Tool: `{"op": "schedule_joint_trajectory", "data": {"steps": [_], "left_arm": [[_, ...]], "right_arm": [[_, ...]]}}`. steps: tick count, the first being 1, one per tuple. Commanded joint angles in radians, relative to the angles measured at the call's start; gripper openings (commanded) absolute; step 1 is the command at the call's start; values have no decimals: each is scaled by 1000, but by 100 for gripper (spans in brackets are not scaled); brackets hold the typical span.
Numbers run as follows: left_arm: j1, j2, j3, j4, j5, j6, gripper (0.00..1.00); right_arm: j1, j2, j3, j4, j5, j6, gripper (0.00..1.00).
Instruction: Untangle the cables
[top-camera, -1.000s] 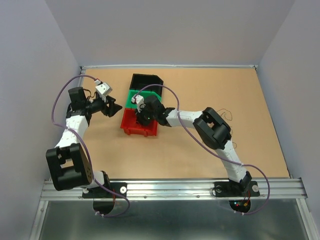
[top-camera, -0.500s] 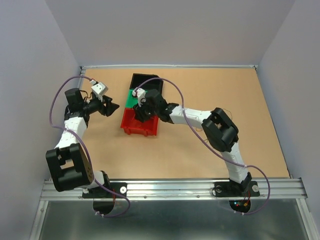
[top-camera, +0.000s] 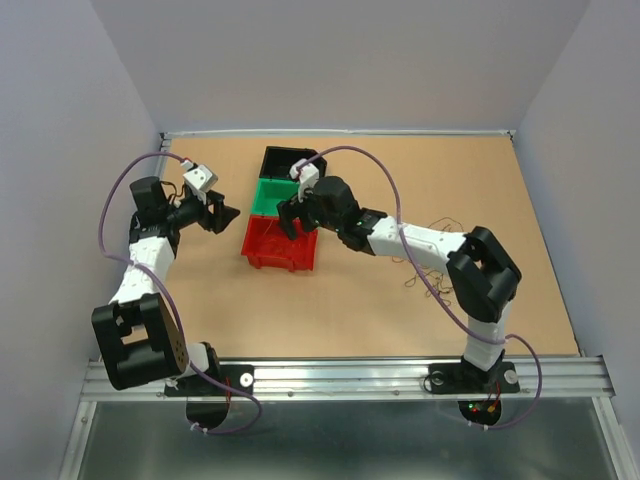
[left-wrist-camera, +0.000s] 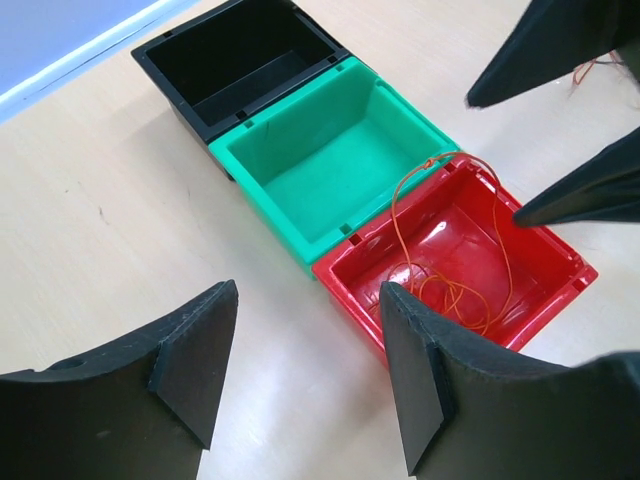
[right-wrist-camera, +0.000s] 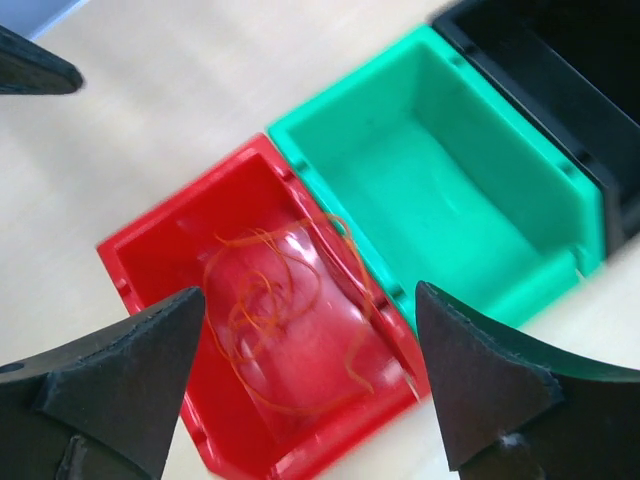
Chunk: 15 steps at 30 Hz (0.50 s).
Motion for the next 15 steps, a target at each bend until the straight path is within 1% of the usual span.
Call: {"op": "schedule_joint_trajectory", "data": {"steps": [1, 2, 4, 5, 6, 7, 8, 9, 10, 12, 13, 14, 15], "left_arm": [[-25, -51, -24, 44, -16, -7, 71], [-31, -59, -27, 52, -26, -9, 73], [-56, -69, -40, 62, -56, -17, 79], [-65, -74, -47, 72, -67, -20, 82], [-79, -88, -56, 79, -79, -20, 85], [-103, -95, -60, 84, -104, -20, 86], [-122, -103, -65, 88, -118, -20, 87], [-137, -121, -68, 89, -132, -18, 88], [-181, -132, -74, 90, -167, -20, 90], [-232, -166, -77, 96, -211, -21, 90], [-273, -175, -73, 96, -237, -23, 90], [-333, -195, -68, 96, -288, -29, 91], [-370, -201, -64, 96, -309, -30, 91]], "right_arm": [[0, -138, -142, 71, 226, 59, 91], [-12, -189, -175, 76, 255, 85, 91], [-31, -247, -250, 79, 329, 112, 91], [-42, -272, -328, 80, 352, 126, 91], [-68, -330, -364, 80, 401, 148, 91], [-83, -353, -437, 80, 420, 157, 90], [-101, -382, -471, 79, 432, 165, 89], [-149, -407, -500, 77, 434, 186, 89], [-175, -457, -537, 77, 424, 197, 85], [-233, -497, -613, 77, 391, 218, 81], [-241, -526, -628, 77, 395, 224, 81], [-243, -533, -651, 79, 400, 238, 81], [-247, -534, -654, 79, 401, 243, 81]]}}
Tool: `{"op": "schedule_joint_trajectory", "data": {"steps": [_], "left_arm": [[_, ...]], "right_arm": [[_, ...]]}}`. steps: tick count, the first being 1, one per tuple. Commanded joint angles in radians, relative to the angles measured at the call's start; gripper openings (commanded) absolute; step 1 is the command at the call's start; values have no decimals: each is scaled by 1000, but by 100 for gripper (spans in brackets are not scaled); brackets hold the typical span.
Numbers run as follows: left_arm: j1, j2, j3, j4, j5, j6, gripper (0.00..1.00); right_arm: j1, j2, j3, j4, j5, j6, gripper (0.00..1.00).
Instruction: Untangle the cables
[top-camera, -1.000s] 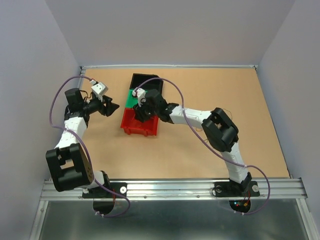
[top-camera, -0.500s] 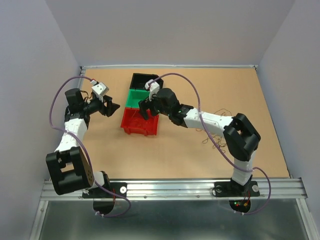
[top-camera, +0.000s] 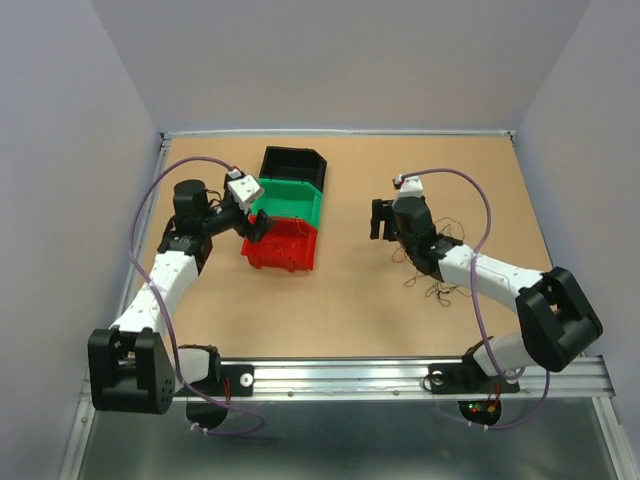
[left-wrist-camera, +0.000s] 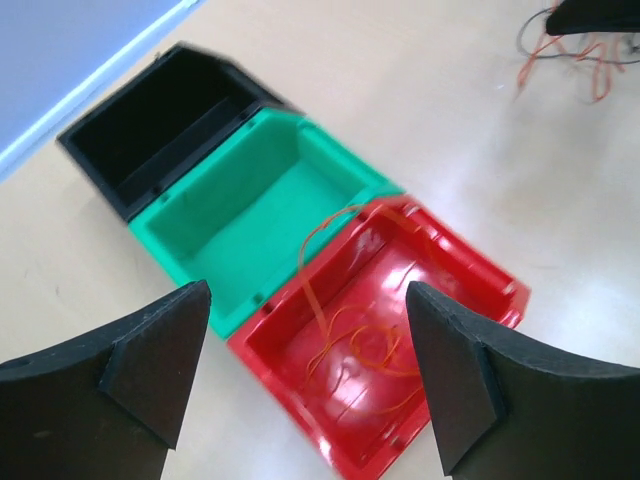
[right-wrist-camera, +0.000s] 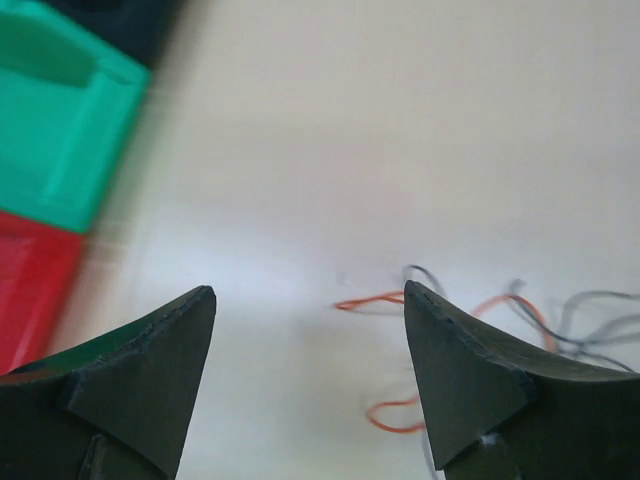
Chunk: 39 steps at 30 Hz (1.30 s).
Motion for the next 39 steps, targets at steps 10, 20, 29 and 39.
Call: {"op": "schedule_joint_trajectory", "data": {"steps": [10, 20, 29, 39], "left_arm": [[-360, 21, 224, 29, -309, -149, 92], [-397, 86, 287, 150, -370, -264, 91], [-409, 55, 135, 247, -413, -243, 91], [-421, 58, 58, 322, -420, -208, 91]], "right_arm": [[-29, 72, -40, 39, 162, 183, 75], [-29, 204, 12, 69, 185, 238, 61], [-29, 307, 88, 138, 194, 220, 24], [-29, 166, 19, 214, 123, 148, 0]]}}
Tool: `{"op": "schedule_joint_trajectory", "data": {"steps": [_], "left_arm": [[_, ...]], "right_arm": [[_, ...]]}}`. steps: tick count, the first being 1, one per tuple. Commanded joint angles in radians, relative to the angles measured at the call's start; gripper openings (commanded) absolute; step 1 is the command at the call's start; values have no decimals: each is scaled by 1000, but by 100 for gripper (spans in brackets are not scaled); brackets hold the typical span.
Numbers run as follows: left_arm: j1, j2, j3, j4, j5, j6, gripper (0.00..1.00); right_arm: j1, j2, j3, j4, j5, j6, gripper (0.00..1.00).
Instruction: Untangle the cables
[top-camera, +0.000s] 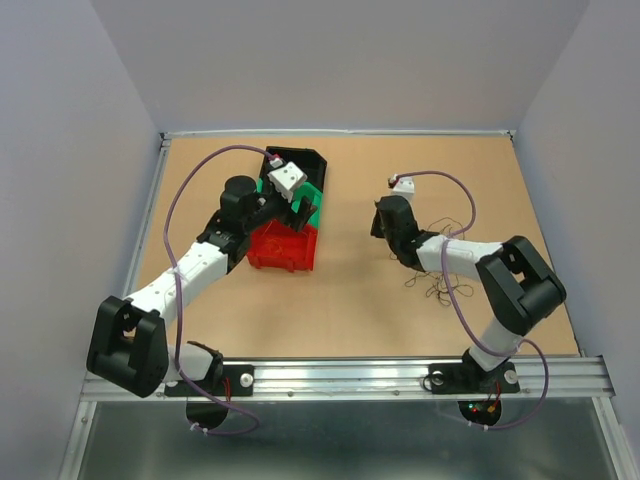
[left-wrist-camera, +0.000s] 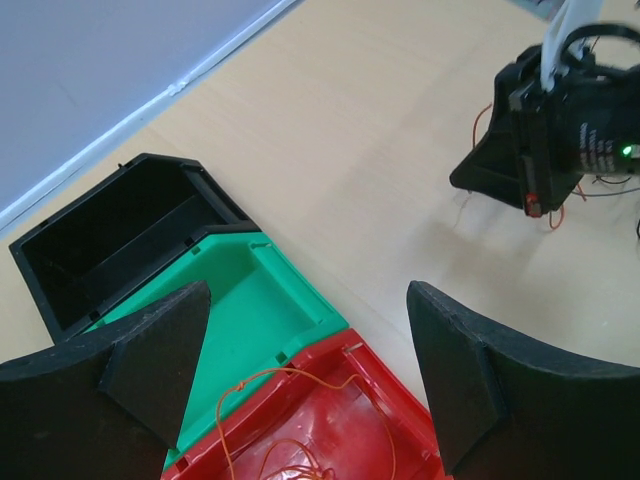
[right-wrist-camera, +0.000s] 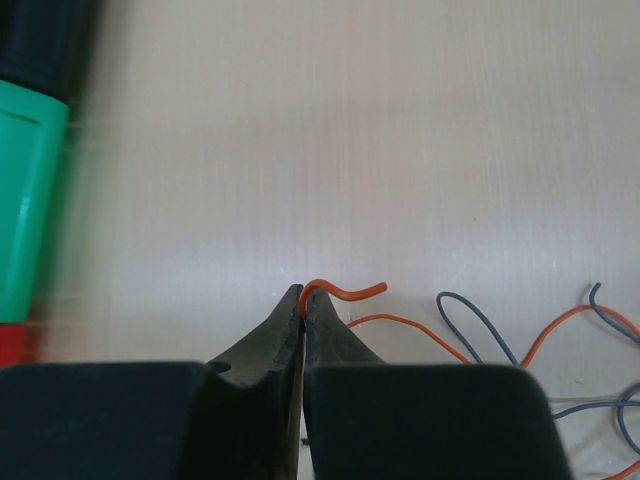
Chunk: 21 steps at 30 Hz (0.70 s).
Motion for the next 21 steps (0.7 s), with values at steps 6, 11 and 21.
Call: {"op": "schedule_joint_trajectory", "data": {"steps": [6, 11, 21], "left_arm": [[-7, -32, -33, 122, 76, 47, 91], [-7, -29, -49, 133, 165, 58, 94], [-7, -19, -59, 173, 281, 19, 98]], "right_arm": [[-3, -205, -42, 138, -303, -79, 1], [6, -326, -13, 161, -533, -68, 1], [95, -487, 58, 218, -747, -19, 0]]}}
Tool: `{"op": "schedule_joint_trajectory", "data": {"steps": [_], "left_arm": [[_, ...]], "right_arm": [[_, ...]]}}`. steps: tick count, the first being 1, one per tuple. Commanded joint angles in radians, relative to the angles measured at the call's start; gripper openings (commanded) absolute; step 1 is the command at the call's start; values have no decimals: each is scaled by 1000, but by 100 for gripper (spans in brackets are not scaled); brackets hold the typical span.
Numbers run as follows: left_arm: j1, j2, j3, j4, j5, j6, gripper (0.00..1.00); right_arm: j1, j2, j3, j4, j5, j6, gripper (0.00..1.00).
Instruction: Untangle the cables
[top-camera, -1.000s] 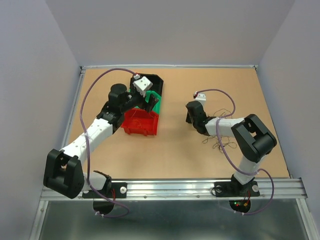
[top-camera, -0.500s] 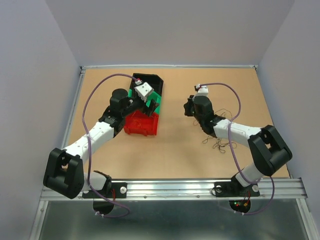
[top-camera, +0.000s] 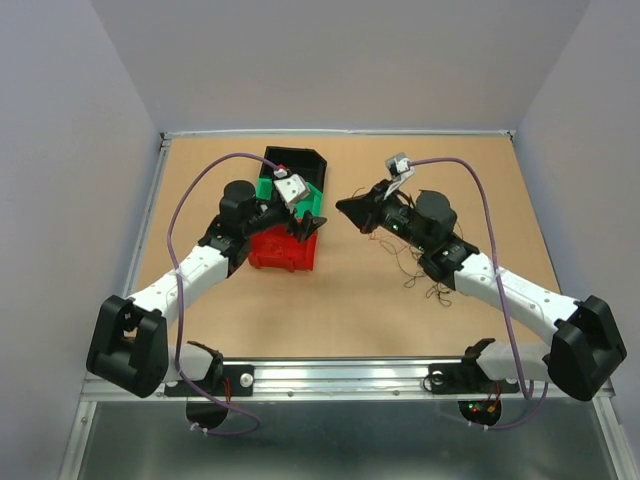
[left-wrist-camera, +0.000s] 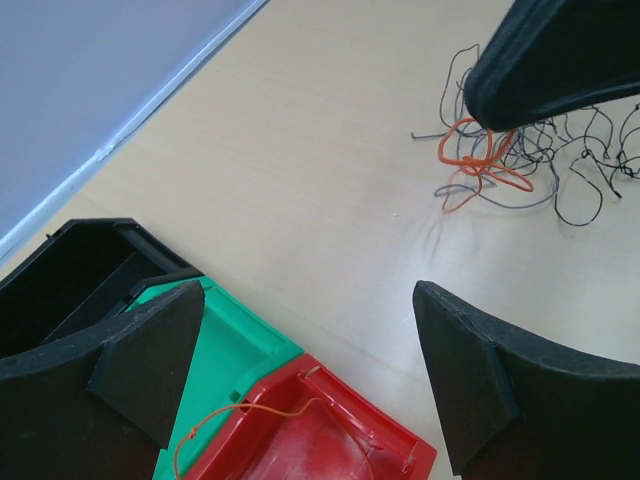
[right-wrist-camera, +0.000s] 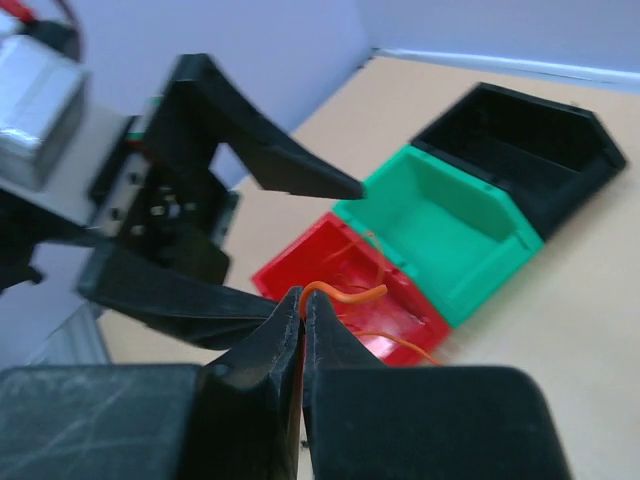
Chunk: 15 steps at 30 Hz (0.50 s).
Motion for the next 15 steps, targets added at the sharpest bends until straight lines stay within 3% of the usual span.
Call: {"op": "schedule_joint_trajectory", "data": {"steps": [1, 9, 15], "left_arm": [[-6, -18, -6, 77, 97, -23, 98], [-6, -5, -7, 94, 230, -42, 98], [-8, 12, -11, 97, 229, -29, 98]], "right_arm": [[24, -37, 74, 95, -125, 33, 1], [40, -29, 166, 165, -176, 82, 1], [44, -19, 196, 221, -188, 123, 1]]}}
